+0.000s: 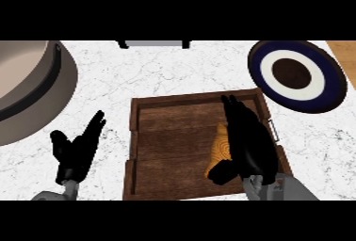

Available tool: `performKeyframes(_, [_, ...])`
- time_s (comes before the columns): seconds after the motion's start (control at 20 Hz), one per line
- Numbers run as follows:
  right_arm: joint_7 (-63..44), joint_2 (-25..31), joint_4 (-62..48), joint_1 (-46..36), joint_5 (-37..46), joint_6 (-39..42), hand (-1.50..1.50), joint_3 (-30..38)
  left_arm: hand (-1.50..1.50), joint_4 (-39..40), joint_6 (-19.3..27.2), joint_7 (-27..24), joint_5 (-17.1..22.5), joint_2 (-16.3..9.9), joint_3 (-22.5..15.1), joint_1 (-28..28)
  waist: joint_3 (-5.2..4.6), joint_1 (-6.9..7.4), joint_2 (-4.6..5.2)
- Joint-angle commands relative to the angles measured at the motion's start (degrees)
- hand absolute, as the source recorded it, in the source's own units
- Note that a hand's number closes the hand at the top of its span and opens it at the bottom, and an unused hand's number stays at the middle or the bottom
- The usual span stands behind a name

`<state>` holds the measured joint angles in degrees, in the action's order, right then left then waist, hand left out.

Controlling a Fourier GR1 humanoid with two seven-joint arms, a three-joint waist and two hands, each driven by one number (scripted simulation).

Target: Pick the croissant from the tray and place it in the plate

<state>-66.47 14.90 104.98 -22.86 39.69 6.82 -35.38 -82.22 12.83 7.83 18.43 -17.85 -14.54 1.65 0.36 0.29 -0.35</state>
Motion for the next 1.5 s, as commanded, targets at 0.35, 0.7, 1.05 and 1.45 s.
performKeyframes(0.35, [-5.7, -3.8, -7.7, 2.8, 8.0, 4.0, -1.5, 1.1, 0.0, -0.7, -0.3, 2.4, -0.5, 1.3, -0.1, -1.9, -0.38, -0.24, 0.29])
performKeyframes(0.7, [-2.1, -6.5, -10.3, 4.0, 9.6, 6.2, -1.5, 3.8, 0.0, 2.7, -0.2, 0.9, -2.4, 4.5, -0.6, -0.4, -0.38, -0.44, 0.39])
performKeyframes(1.05, [2.0, -9.1, -14.5, 6.2, 9.9, 10.2, 1.5, 2.5, 0.0, 2.2, -2.1, 4.0, -1.6, 2.1, 2.4, 1.4, -0.38, -0.38, 0.41])
performKeyframes(1.45, [5.9, -7.3, -16.3, 3.6, 14.9, 11.5, 1.5, 3.8, 0.0, 0.3, -3.2, 4.2, -2.0, 2.7, 3.2, -0.3, -0.38, -0.25, 0.33])
